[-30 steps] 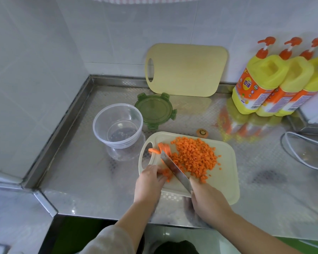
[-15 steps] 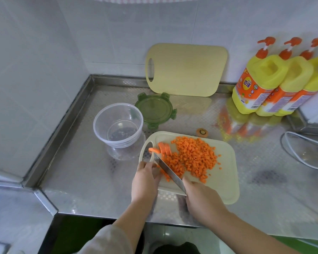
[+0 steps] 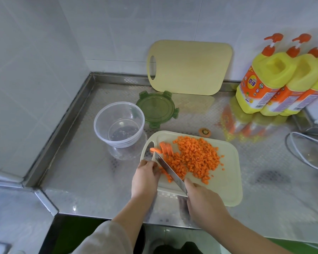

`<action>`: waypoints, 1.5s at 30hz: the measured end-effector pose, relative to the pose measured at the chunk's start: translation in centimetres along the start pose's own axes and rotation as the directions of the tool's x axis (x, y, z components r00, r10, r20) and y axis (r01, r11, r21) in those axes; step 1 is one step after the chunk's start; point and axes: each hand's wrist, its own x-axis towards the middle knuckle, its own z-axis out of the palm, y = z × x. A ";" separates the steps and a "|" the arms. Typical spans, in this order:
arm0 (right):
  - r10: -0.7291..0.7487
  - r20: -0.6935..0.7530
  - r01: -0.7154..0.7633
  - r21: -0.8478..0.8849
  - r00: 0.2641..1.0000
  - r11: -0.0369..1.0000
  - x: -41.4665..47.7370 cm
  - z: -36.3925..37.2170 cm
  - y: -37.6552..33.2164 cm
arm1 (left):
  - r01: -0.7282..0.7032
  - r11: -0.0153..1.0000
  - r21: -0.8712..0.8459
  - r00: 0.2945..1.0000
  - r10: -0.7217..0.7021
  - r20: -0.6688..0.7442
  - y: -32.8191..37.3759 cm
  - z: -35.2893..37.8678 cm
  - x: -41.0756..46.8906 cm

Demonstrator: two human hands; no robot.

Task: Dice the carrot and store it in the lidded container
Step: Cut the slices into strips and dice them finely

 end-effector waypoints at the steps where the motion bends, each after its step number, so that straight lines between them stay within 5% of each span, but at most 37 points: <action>1: 0.009 0.009 -0.009 0.001 1.000 1.000 0.0 -0.1 0.1 | -0.008 1.000 0.003 1.000 0.008 0.005 0.0 0.0 0.0; 29: 0.080 0.076 -0.069 -0.141 0.994 0.988 0.7 1.0 -1.2 | 0.001 0.988 0.158 0.998 -0.010 0.061 0.9 0.1 0.1; 40: 0.094 0.087 -0.105 0.121 0.992 0.987 1.0 -1.4 2.9 | -0.074 0.978 0.195 0.978 0.033 0.205 1.0 -0.4 0.4; 45: 0.051 0.055 -0.054 0.056 0.997 0.997 0.3 -1.7 3.0 | 0.054 0.998 -0.034 0.996 -0.051 0.079 1.5 -2.5 1.8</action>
